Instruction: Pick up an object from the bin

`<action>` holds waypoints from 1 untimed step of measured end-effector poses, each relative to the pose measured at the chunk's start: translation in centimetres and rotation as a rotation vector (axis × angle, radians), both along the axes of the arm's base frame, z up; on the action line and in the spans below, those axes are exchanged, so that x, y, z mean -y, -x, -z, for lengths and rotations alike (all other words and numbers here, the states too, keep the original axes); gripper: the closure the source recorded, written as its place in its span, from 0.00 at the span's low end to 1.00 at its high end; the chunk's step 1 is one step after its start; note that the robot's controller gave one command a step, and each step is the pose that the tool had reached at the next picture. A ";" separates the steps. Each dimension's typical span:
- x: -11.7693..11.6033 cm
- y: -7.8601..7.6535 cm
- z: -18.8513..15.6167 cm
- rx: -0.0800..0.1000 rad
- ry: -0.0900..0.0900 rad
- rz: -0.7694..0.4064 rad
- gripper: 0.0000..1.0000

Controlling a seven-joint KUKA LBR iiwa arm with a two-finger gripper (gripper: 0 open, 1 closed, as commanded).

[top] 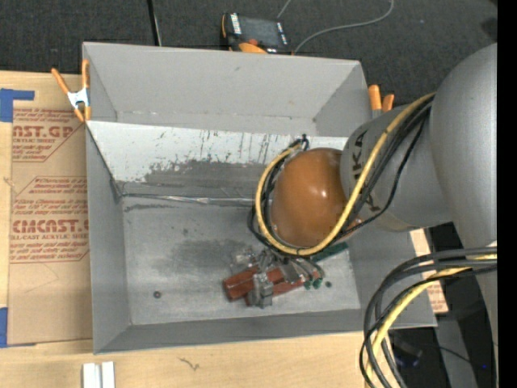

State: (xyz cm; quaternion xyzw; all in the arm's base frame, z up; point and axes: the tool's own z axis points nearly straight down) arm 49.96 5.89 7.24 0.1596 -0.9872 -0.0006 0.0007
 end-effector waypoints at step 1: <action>10.5 0.7 -12.6 0.009 0.004 -0.018 1.00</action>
Offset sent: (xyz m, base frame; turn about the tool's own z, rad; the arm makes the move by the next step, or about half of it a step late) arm -0.0087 -0.1005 0.1222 -0.0254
